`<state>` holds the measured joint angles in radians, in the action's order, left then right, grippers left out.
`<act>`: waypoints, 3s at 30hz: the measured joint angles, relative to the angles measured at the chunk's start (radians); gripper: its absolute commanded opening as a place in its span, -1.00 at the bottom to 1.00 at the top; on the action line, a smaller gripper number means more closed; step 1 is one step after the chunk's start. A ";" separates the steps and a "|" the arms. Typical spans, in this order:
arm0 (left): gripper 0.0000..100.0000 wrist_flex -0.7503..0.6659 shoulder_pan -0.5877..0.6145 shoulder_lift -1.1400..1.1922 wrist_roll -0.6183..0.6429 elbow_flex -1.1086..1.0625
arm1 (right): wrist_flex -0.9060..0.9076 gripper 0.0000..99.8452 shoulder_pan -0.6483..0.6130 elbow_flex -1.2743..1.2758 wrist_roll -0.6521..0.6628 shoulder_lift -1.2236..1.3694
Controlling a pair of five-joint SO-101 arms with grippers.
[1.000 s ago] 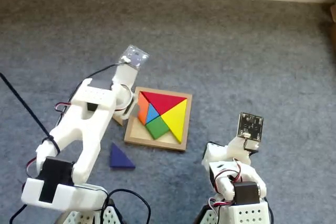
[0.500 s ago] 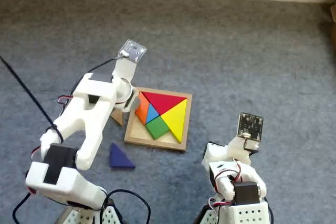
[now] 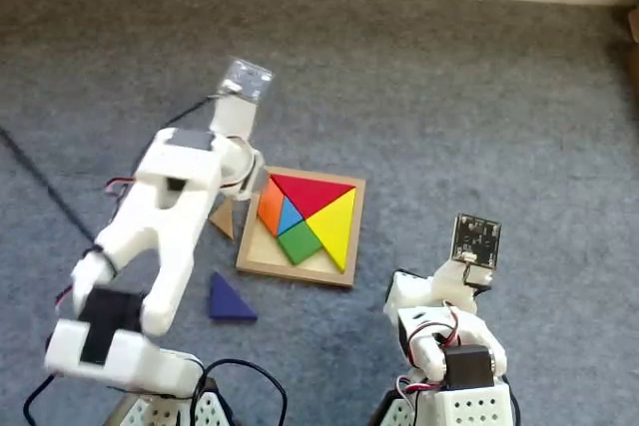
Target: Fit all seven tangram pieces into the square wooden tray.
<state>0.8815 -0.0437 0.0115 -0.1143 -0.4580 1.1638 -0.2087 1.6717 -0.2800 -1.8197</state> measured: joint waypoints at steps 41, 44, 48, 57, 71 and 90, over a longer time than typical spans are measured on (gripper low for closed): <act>-0.51 0.075 0.150 0.078 0.084 -0.109 | 0.000 -0.98 0.000 0.000 0.000 0.000; -0.51 0.091 0.150 0.098 0.084 -0.081 | 0.000 -0.98 0.000 0.000 0.000 0.000; -0.51 0.098 0.150 0.104 0.084 -0.072 | 0.000 -0.98 0.000 0.000 0.000 0.000; -0.51 0.098 0.133 0.104 0.083 -0.069 | 0.000 -0.98 0.000 0.000 0.000 0.000; -0.64 0.098 0.072 0.104 0.084 -0.068 | 0.000 -0.98 0.000 0.000 0.000 0.000; -0.64 0.115 0.072 0.104 0.068 -0.064 | 0.000 -0.98 0.000 0.000 0.000 0.000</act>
<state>0.9966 0.0284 0.1158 -0.0468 -0.5224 1.1638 -0.2087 1.6717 -0.2800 -1.8197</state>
